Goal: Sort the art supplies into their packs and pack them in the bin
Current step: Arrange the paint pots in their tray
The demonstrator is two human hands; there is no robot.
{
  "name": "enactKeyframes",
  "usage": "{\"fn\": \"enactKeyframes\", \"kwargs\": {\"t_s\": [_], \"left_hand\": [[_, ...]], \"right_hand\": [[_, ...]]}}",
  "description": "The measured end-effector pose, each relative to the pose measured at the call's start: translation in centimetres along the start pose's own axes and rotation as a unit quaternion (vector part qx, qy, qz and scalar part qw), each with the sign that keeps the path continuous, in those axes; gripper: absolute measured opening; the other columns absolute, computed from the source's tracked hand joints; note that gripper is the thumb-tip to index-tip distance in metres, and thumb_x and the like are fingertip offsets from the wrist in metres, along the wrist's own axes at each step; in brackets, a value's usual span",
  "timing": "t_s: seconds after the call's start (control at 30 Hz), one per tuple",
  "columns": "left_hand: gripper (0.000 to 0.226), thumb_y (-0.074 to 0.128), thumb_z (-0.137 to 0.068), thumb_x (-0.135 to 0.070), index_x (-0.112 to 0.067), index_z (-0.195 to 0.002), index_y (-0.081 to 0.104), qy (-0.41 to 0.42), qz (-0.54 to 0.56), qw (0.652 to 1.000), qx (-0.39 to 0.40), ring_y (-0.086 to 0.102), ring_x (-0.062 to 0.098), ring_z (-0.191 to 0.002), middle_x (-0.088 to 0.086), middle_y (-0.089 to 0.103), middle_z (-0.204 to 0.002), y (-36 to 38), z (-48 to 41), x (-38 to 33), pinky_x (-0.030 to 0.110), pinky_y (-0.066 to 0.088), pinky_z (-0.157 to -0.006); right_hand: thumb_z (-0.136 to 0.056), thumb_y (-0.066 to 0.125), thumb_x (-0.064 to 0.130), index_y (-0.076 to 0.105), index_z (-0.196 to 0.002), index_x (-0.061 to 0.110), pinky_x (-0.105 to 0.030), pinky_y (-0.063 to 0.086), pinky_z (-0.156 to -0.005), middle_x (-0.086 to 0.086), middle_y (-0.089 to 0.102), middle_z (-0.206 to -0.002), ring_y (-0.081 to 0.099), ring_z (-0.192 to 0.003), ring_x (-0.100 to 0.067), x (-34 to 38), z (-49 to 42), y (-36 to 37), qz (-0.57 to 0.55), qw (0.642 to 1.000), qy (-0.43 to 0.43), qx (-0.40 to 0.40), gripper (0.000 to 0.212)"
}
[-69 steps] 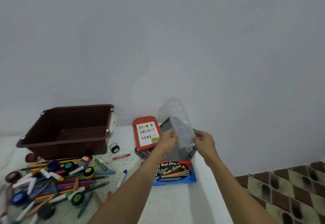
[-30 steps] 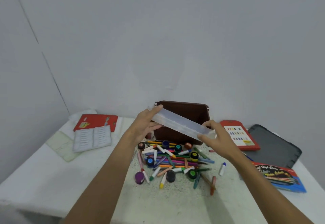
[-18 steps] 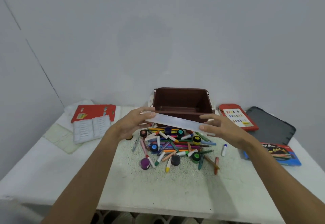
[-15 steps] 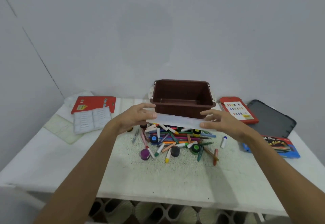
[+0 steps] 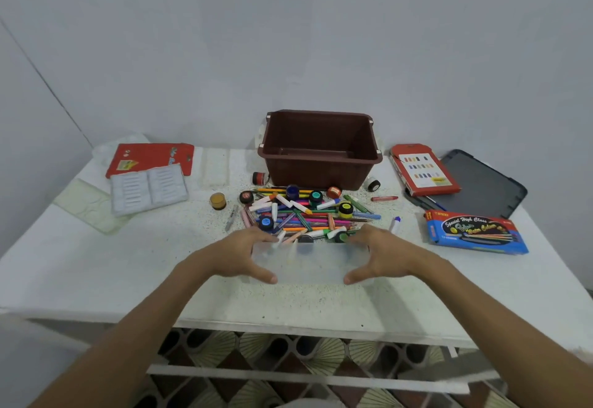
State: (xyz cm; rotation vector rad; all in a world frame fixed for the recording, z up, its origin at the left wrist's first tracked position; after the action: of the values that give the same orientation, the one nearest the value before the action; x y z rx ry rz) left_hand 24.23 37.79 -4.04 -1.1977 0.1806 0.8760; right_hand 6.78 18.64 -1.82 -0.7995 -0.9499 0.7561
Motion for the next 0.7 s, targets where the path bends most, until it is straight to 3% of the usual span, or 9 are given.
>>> {"fn": "enactKeyframes", "kwargs": {"t_s": [0.1,0.17,0.33,0.43,0.6,0.7], "left_hand": [[0.095,0.078,-0.062,-0.067,-0.029,-0.142,0.044,0.027,-0.014,0.999,-0.017,0.043,0.007,-0.113,-0.015,0.043,-0.124,2.3,0.5,0.5,0.023,0.037,-0.093],[0.09,0.08,-0.067,-0.06,-0.027,-0.142,0.043,0.052,-0.022,0.998,-0.038,0.043,0.008,-0.119,-0.014,0.043,-0.128,3.4,0.9,0.7,0.022,0.036,-0.096],[0.087,0.072,-0.075,-0.06,-0.023,-0.147,0.039,0.101,-0.106,0.983,-0.115,0.039,0.011,-0.123,-0.005,0.043,-0.138,5.5,1.3,1.0,0.02,0.026,-0.098],[0.087,0.062,-0.077,-0.063,-0.021,-0.149,0.036,0.128,-0.137,0.967,-0.174,0.037,0.013,-0.128,-0.002,0.041,-0.141,6.1,1.3,1.2,0.023,0.025,-0.104],[0.088,0.049,-0.081,-0.076,-0.015,-0.144,0.041,0.136,-0.181,0.941,-0.25,0.046,0.019,-0.121,0.002,0.048,-0.136,6.4,0.6,1.2,0.034,0.04,-0.101],[0.085,0.046,-0.084,-0.074,-0.012,-0.143,0.043,0.143,-0.21,0.929,-0.27,0.046,0.02,-0.121,0.003,0.05,-0.135,6.2,0.3,1.0,0.036,0.043,-0.099]], "right_hand": [[-0.062,0.076,0.071,0.053,-0.131,0.02,-0.027,0.042,-0.083,0.006,0.047,-0.115,0.047,-0.102,-0.013,-0.5,0.3,2.4,0.025,0.999,-0.019,0.007,0.089],[-0.061,0.075,0.073,0.051,-0.133,0.019,-0.024,0.038,-0.081,0.008,0.044,-0.113,0.045,-0.102,-0.011,-0.8,0.6,3.7,0.022,0.999,-0.026,0.006,0.093],[-0.06,0.068,0.08,0.045,-0.138,0.022,-0.033,0.04,-0.098,0.007,0.043,-0.126,0.036,-0.121,-0.015,-1.5,0.9,6.1,0.047,0.999,-0.025,-0.009,0.1],[-0.064,0.067,0.077,0.041,-0.142,0.022,-0.032,0.035,-0.104,0.005,0.041,-0.133,0.034,-0.124,-0.016,-1.3,0.7,6.1,0.065,0.995,-0.029,-0.063,0.099],[-0.07,0.062,0.077,0.037,-0.145,0.02,-0.036,0.014,-0.116,0.003,0.039,-0.138,0.03,-0.131,-0.021,-1.7,0.5,6.3,0.083,0.984,-0.036,-0.152,0.097],[-0.071,0.058,0.078,0.039,-0.144,0.022,-0.038,0.02,-0.117,0.004,0.042,-0.133,0.033,-0.124,-0.018,-2.1,0.4,6.4,0.072,0.983,-0.027,-0.167,0.094]]}}
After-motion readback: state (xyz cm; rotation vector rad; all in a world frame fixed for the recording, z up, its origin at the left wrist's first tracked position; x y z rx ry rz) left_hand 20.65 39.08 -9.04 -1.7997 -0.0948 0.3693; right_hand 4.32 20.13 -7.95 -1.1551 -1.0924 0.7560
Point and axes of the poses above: each hand's wrist, its own z-axis away from the middle knuckle, its own y-axis out of the palm, x = y × z, the point moved 7 cm from there along -z, towards the middle knuckle
